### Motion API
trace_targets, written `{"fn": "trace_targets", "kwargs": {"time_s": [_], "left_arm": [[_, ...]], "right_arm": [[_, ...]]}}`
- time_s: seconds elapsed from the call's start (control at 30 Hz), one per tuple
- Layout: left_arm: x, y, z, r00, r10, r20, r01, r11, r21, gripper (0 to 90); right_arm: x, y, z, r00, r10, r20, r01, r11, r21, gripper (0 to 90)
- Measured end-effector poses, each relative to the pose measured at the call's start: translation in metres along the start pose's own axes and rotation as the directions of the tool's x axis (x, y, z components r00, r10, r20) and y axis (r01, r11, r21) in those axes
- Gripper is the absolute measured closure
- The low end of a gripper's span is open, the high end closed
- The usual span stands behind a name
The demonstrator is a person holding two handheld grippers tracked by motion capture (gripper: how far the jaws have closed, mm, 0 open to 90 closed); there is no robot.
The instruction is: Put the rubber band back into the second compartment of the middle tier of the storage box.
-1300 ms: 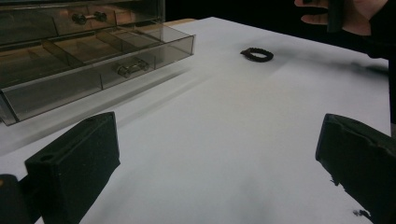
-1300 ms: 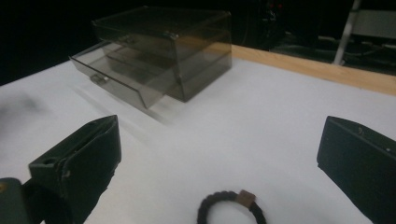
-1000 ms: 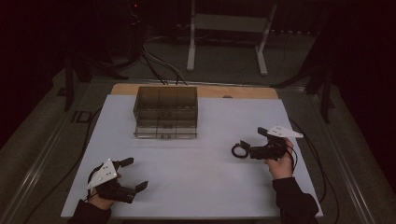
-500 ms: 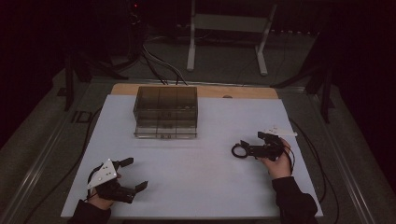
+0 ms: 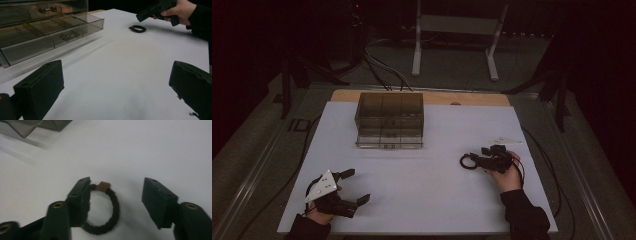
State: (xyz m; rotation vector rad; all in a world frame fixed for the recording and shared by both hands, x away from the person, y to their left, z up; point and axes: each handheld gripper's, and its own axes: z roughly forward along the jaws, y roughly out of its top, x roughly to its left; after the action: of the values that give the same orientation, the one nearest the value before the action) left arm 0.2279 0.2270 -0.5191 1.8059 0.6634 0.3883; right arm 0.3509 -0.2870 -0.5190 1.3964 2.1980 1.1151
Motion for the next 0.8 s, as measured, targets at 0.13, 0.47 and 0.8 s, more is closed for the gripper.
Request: {"fn": "trace_targets", "kwargs": {"time_s": [0.13, 0.47, 0.8], "left_arm": [[0.000, 0.000, 0.000, 1.0000, -0.004, 0.000, 0.004, 1.0000, -0.004, 0.4], [0.000, 0.000, 0.000, 1.0000, -0.004, 0.000, 0.004, 1.0000, -0.002, 0.4], [0.000, 0.000, 0.001, 1.0000, -0.002, 0.004, 0.002, 1.0000, -0.001, 0.4]], "right_arm": [[0.001, -0.001, 0.001, 0.9997, -0.013, 0.019, 0.013, 1.000, 0.010, 48.1], [0.007, -0.003, 0.007, 0.9975, -0.056, 0.044, 0.053, 0.997, 0.052, 60.9], [0.013, -0.004, 0.014, 0.9907, -0.118, 0.067, 0.111, 0.990, 0.092, 72.1]]}}
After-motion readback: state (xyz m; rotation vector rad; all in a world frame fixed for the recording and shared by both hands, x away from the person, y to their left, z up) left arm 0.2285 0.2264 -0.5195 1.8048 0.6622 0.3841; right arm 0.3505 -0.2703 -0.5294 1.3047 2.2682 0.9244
